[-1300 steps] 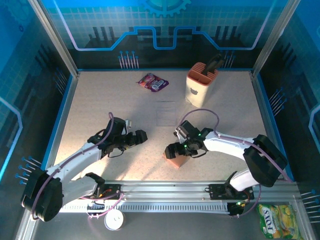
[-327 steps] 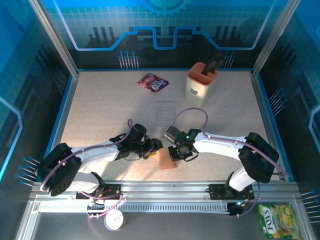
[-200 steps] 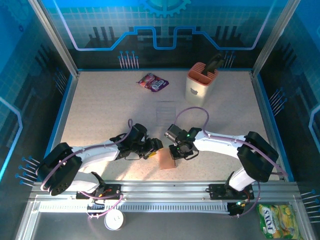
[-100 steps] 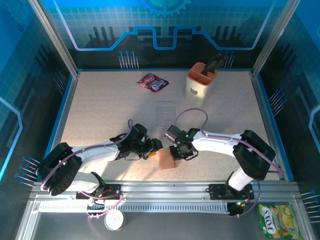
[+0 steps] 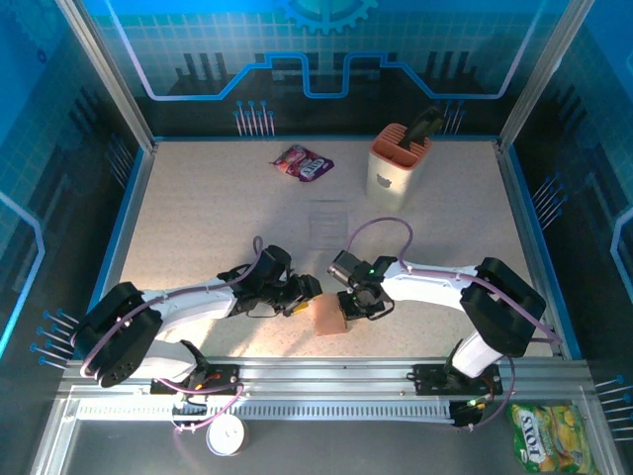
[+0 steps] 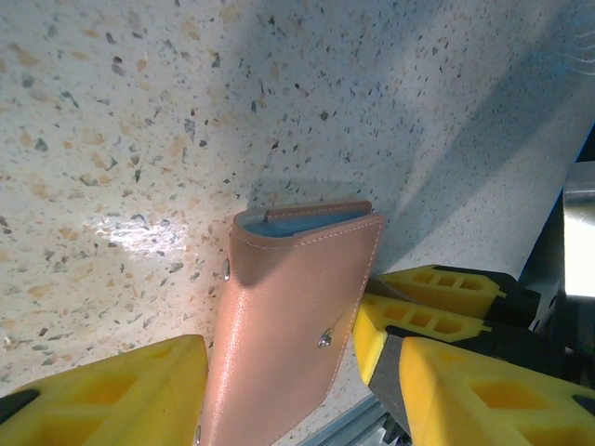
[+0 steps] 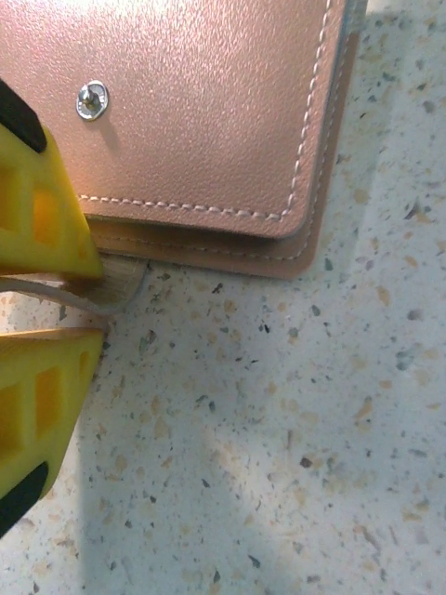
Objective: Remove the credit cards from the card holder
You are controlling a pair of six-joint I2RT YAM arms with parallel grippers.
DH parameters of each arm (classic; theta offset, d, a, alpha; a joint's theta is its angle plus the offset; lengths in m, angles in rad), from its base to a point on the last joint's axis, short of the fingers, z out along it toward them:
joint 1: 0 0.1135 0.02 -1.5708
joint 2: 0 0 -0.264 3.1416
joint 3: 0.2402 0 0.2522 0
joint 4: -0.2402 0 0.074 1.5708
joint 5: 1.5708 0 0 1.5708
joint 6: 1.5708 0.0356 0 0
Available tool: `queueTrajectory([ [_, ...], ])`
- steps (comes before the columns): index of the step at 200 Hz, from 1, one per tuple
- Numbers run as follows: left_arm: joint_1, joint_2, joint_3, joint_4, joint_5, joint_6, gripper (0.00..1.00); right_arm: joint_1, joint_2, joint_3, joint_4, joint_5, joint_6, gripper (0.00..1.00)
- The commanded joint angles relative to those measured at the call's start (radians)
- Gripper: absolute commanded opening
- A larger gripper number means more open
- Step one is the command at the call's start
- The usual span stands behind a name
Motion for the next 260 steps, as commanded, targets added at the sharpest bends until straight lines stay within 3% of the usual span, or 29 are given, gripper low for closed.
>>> queueTrajectory([
  [1, -0.007, -0.007, 0.024, -0.027, -0.006, -0.009, 0.58, -0.007, 0.007, -0.011, 0.017, -0.021, 0.014, 0.22],
  [123, -0.007, -0.037, 0.007, -0.032, -0.013, -0.007, 0.59, -0.023, -0.027, -0.068, 0.154, -0.09, 0.049, 0.15],
  [211, -0.007, -0.066, 0.008, -0.056, -0.014, 0.002, 0.59, -0.166, -0.165, -0.209, 0.394, -0.251, 0.137, 0.12],
  [260, -0.005, -0.098, 0.008, -0.089, -0.038, 0.01, 0.59, -0.218, -0.225, -0.216, 0.422, -0.292, 0.112, 0.11],
])
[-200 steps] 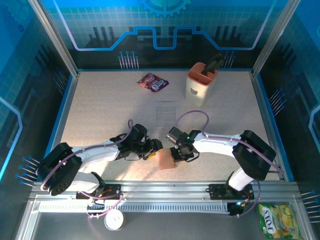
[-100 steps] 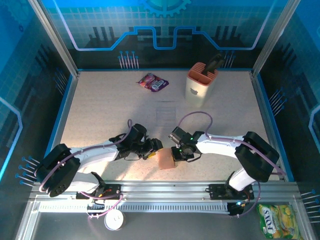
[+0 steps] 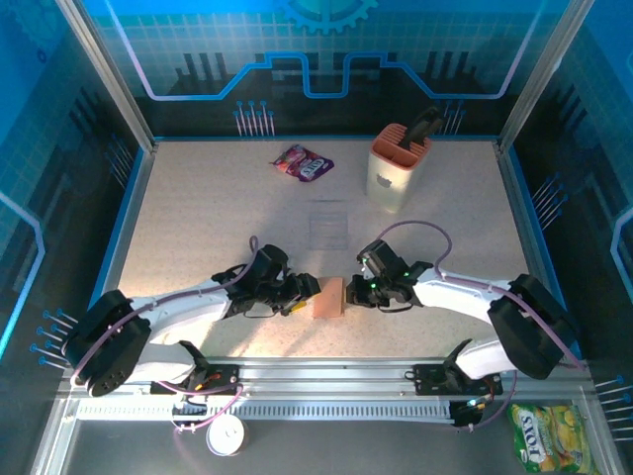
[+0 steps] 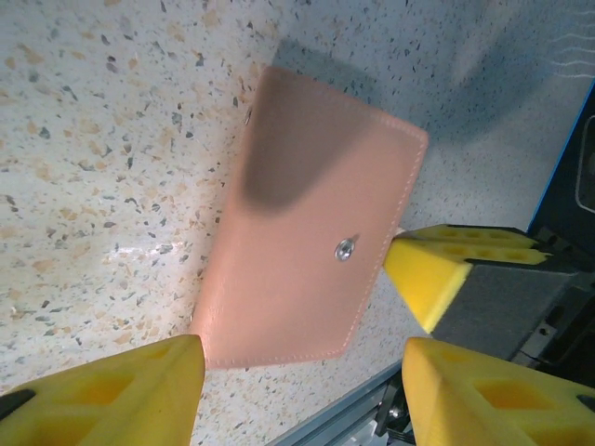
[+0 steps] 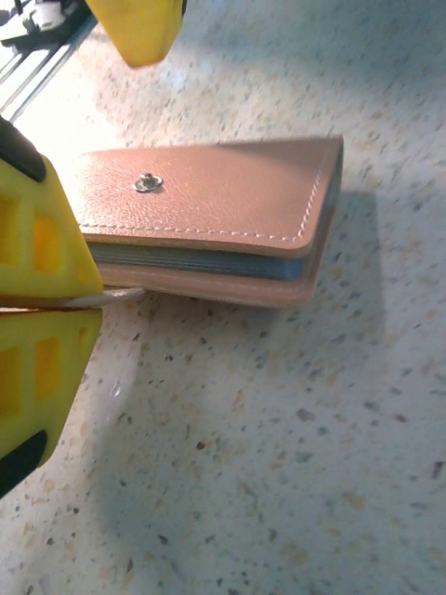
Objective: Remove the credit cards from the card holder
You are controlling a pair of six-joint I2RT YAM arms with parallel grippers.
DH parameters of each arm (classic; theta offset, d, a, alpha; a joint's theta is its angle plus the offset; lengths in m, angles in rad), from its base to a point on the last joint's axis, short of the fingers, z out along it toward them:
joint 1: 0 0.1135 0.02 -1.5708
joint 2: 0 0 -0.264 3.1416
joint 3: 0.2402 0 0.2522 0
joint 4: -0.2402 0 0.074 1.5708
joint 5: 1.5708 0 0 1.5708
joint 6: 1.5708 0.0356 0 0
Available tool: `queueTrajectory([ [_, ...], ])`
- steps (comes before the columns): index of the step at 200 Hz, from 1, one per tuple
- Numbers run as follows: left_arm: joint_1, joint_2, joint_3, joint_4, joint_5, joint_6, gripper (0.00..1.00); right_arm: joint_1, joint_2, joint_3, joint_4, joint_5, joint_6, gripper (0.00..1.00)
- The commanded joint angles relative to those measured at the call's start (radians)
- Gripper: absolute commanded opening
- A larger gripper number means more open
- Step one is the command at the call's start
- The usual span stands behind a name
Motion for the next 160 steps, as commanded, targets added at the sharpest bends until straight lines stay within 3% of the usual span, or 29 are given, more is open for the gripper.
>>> queueTrajectory([
  [1, -0.005, -0.03, 0.008, -0.044, -0.024, 0.009, 0.59, -0.021, -0.033, 0.006, 0.045, -0.052, -0.004, 0.11],
  [36, -0.005, -0.03, 0.013, -0.046, -0.029, 0.015, 0.59, -0.038, -0.023, 0.048, -0.001, -0.111, -0.072, 0.12],
  [99, 0.05, -0.05, 0.031, -0.094, -0.015, 0.065, 0.56, -0.041, -0.021, 0.165, -0.156, -0.098, -0.179, 0.12],
  [160, 0.082, 0.028, 0.046, -0.063, 0.035, 0.092, 0.55, -0.039, 0.018, 0.243, -0.217, -0.124, -0.224, 0.12],
])
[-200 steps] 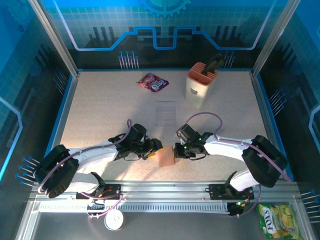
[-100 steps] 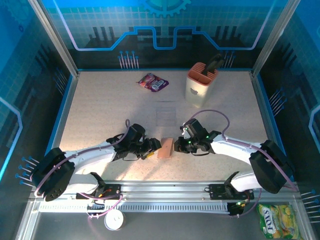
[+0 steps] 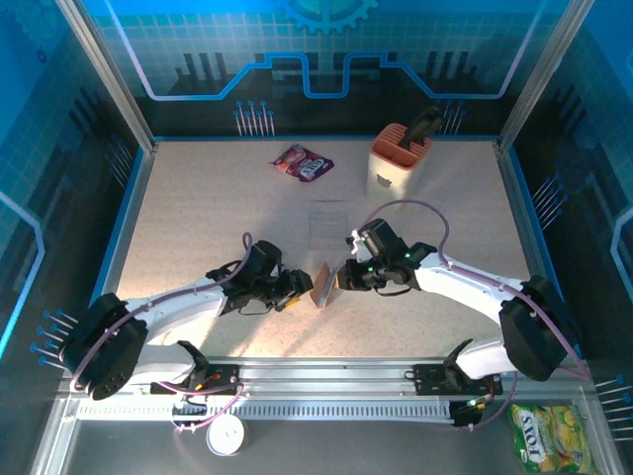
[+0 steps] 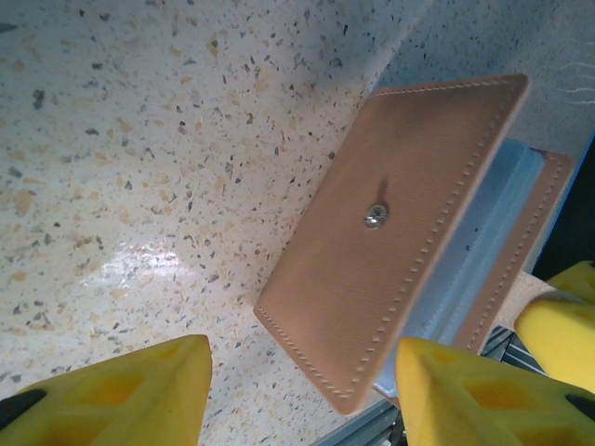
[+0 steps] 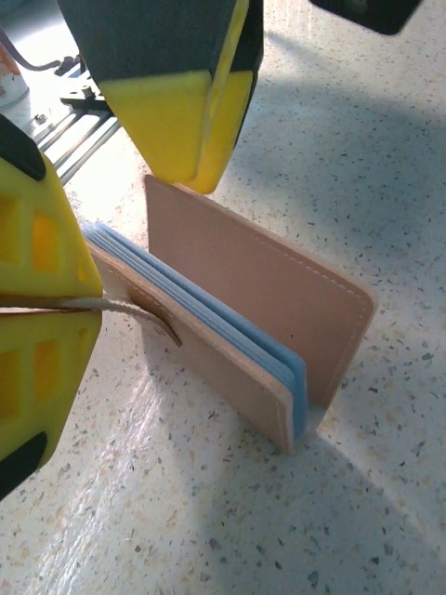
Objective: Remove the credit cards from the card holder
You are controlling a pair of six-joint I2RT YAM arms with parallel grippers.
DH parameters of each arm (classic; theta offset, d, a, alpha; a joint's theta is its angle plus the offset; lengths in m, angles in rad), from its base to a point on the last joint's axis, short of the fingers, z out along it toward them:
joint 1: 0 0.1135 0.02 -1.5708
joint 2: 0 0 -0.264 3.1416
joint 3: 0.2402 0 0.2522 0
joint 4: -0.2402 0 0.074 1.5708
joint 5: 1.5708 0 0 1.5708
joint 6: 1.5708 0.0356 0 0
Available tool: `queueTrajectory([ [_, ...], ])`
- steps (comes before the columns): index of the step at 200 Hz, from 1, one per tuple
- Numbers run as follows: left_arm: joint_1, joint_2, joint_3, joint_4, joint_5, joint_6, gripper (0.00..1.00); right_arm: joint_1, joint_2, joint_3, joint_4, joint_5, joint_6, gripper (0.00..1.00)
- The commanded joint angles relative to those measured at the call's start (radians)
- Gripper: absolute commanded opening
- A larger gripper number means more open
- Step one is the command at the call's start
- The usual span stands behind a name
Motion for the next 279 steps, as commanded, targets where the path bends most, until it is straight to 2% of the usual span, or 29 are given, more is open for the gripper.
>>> queueTrajectory([
  [1, 0.016, 0.031, 0.034, -0.004, 0.038, 0.036, 0.56, -0.011, 0.018, 0.048, -0.055, -0.03, -0.039, 0.12],
  [95, 0.024, -0.004, 0.009, -0.012, 0.031, 0.027, 0.56, 0.008, 0.097, 0.183, -0.13, -0.024, -0.112, 0.12],
  [145, 0.024, -0.013, -0.003, -0.017, 0.024, 0.021, 0.56, -0.001, 0.094, 0.212, -0.215, 0.033, -0.166, 0.12],
  [220, 0.025, -0.004, -0.013, -0.016, 0.02, 0.012, 0.56, -0.09, 0.042, 0.112, -0.271, 0.086, -0.201, 0.13],
  [279, 0.025, -0.017, -0.017, -0.027, 0.023, 0.013, 0.56, -0.176, 0.026, -0.023, -0.15, -0.008, -0.181, 0.14],
])
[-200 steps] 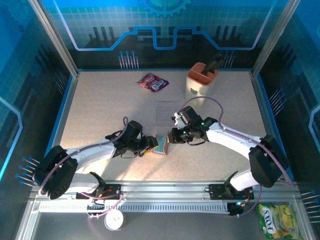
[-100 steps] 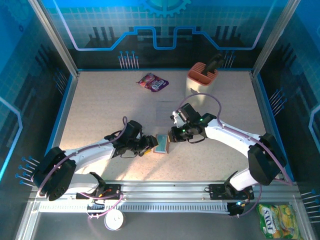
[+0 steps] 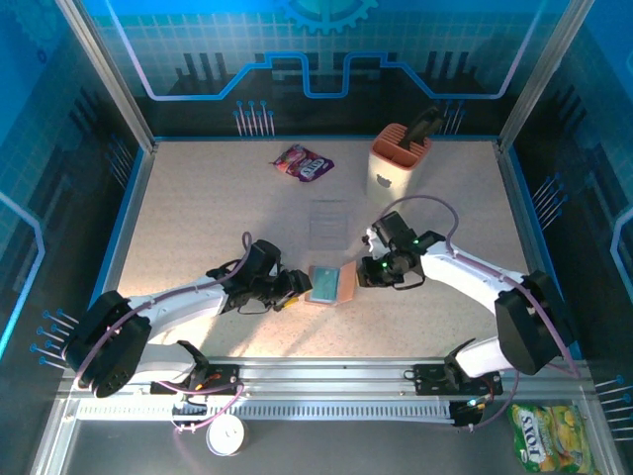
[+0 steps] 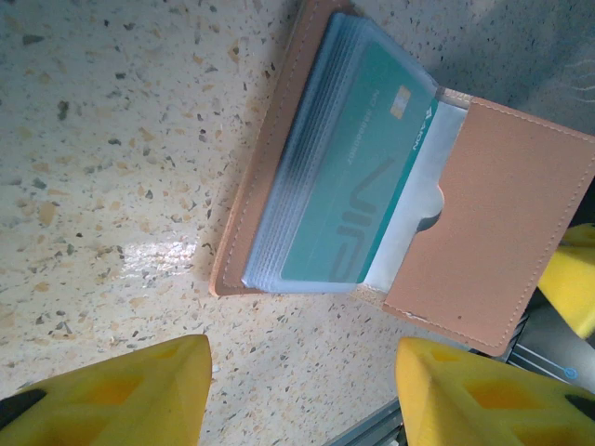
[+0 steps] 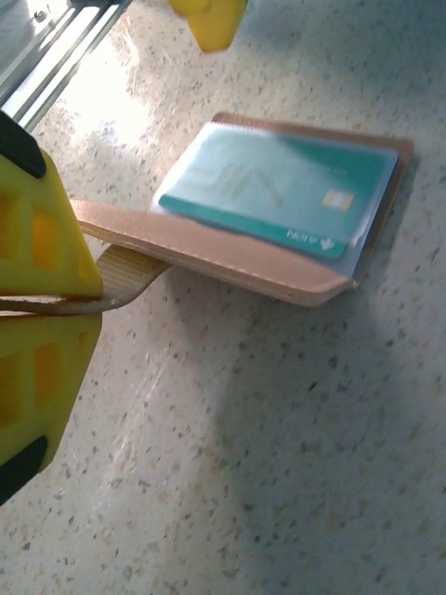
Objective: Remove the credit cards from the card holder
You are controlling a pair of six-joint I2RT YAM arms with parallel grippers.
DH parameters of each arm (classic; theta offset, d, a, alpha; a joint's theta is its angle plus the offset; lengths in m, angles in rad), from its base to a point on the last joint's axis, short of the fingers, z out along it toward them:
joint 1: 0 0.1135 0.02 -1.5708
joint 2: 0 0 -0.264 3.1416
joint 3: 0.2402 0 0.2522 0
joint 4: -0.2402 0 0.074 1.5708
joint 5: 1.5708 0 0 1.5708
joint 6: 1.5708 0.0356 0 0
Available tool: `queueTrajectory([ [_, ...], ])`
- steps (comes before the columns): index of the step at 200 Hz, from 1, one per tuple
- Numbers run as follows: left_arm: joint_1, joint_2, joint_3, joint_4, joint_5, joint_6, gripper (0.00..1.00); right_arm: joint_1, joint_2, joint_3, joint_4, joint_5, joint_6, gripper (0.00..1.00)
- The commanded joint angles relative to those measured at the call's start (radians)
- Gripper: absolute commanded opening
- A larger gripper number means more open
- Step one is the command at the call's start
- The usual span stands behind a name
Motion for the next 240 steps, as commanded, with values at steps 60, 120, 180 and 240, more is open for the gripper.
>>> queueTrajectory([
  [60, 0.007, -0.041, -0.006, -0.049, 0.002, -0.004, 0.55, -0.059, 0.085, -0.067, 0.15, -0.111, 0.011, 0.14],
  [120, 0.015, -0.068, -0.03, -0.054, -0.017, -0.014, 0.49, -0.061, 0.187, -0.029, 0.209, -0.137, 0.023, 0.14],
  [180, 0.054, -0.015, -0.026, -0.01, -0.003, -0.001, 0.29, -0.063, 0.209, -0.023, 0.222, -0.149, 0.025, 0.15],
  [240, 0.116, 0.081, 0.016, 0.002, 0.032, 0.055, 0.07, -0.062, 0.199, -0.021, 0.207, -0.144, 0.024, 0.15],
])
